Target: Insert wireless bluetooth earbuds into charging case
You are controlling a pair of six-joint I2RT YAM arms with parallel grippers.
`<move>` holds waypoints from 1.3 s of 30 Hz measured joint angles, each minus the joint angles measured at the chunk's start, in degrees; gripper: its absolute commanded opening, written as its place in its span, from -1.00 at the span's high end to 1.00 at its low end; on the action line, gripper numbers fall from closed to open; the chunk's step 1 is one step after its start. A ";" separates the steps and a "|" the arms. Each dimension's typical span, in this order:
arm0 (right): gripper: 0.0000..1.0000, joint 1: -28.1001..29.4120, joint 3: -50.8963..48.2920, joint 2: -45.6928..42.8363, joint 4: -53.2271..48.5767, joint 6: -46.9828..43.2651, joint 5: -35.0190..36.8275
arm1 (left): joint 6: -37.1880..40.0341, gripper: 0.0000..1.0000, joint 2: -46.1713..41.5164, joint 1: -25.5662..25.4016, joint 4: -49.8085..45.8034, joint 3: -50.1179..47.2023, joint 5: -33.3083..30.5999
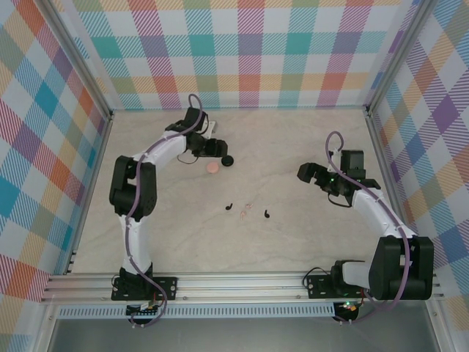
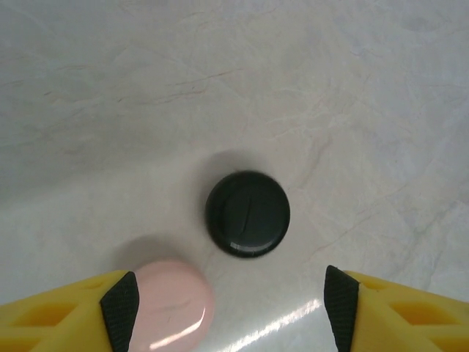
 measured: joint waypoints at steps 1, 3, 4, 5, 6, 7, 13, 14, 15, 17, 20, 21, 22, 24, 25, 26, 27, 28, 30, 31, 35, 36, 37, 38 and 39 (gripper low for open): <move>-1.00 0.04 0.00 0.02 -0.13 0.00 -0.09 | 0.24 -0.32 1.62 -0.13 -0.92 1.88 0.37; -1.00 0.13 0.00 0.02 -0.50 0.15 -0.13 | 0.72 -0.28 4.96 -0.22 -2.62 5.55 1.11; -0.99 0.13 0.00 0.02 -0.63 0.20 -0.13 | 0.85 -0.25 6.32 -0.33 -3.32 6.97 1.33; -0.99 0.13 0.00 0.02 -0.85 0.22 -0.15 | 1.03 -0.23 7.48 -0.37 -4.07 8.20 1.60; -1.00 0.13 0.00 0.02 -1.07 0.35 -0.13 | 1.14 -0.21 8.68 -0.42 -4.96 9.51 1.99; -1.00 0.13 0.00 0.02 -1.25 0.44 -0.13 | 1.25 -0.20 9.62 -0.48 -5.62 10.51 2.45; -1.00 0.17 0.00 0.02 -1.57 0.96 -0.13 | 1.84 -0.18 13.11 -1.81 -8.63 14.67 4.44; -1.00 0.17 0.00 0.02 -1.62 1.01 -0.11 | 1.92 -0.18 13.60 -2.12 -8.79 15.15 4.61; -1.00 0.17 0.00 0.02 -1.66 1.03 -0.11 | 1.97 -0.18 13.92 -2.43 -9.05 15.47 5.01; -0.99 0.17 0.00 0.02 -1.66 1.03 -0.11 | 2.21 -0.18 14.25 -2.80 -9.77 15.58 5.62; -0.99 0.17 0.00 0.11 -1.66 1.03 -0.11 | 2.40 -0.17 14.69 -3.17 -10.47 15.91 6.97; -0.99 0.17 0.00 0.20 -1.66 1.03 -0.11 | 2.51 -0.17 14.84 -3.23 -10.75 16.13 7.45; -0.99 0.17 0.00 0.24 -1.66 1.03 -0.11 | 2.56 -0.17 14.99 -3.28 -11.08 16.35 7.85; -0.99 0.17 0.00 0.46 -1.68 1.05 -0.13 | 2.60 -0.17 15.34 -3.37 -11.30 16.90 8.85; -0.99 0.17 0.00 0.52 -1.68 1.05 -0.13 | 2.71 -0.17 15.54 -3.48 -11.30 17.22 9.31; -1.00 0.17 0.00 0.55 -1.68 1.05 -0.15 | 2.78 -0.18 15.76 -3.61 -11.28 17.53 9.92; -0.99 0.17 0.00 0.66 -1.66 1.05 -0.26 | 2.82 -0.18 15.96 -3.76 -11.30 17.77 10.36; -1.00 0.17 0.00 0.74 -1.66 1.05 -0.50 | 2.86 -0.18 16.15 -3.93 -11.41 18.10 10.78; -1.00 0.24 0.00 1.11 -1.64 1.05 -1.09 | 3.02 -0.18 17.07 -4.37 -11.96 19.58 11.61; -1.00 0.24 0.00 1.42 -1.64 1.05 -1.51 | 3.04 -0.18 17.53 -4.55 -12.26 20.35 11.91; -1.00 0.87 0.02 3.76 -1.49 1.16 -3.21 | 3.39 -0.19 19.74 -5.31 -13.09 23.67 13.75; -1.00 1.29 0.04 4.52 -1.27 1.25 -3.61 | 3.41 -0.20 20.22 -5.49 -13.27 24.44 14.23; -1.00 1.75 0.09 5.25 -1.14 1.25 -3.93 | 3.41 -0.21 20.59 -5.70 -13.49 25.18 14.67; -1.00 2.27 0.26 6.16 -1.03 1.27 -4.28 | 3.23 -0.23 20.98 -5.88 -13.84 25.94 14.86; -1.00 2.82 0.59 7.19 -1.01 1.27 -4.52 | 2.62 -0.26 21.27 -6.08 -14.19 26.73 14.78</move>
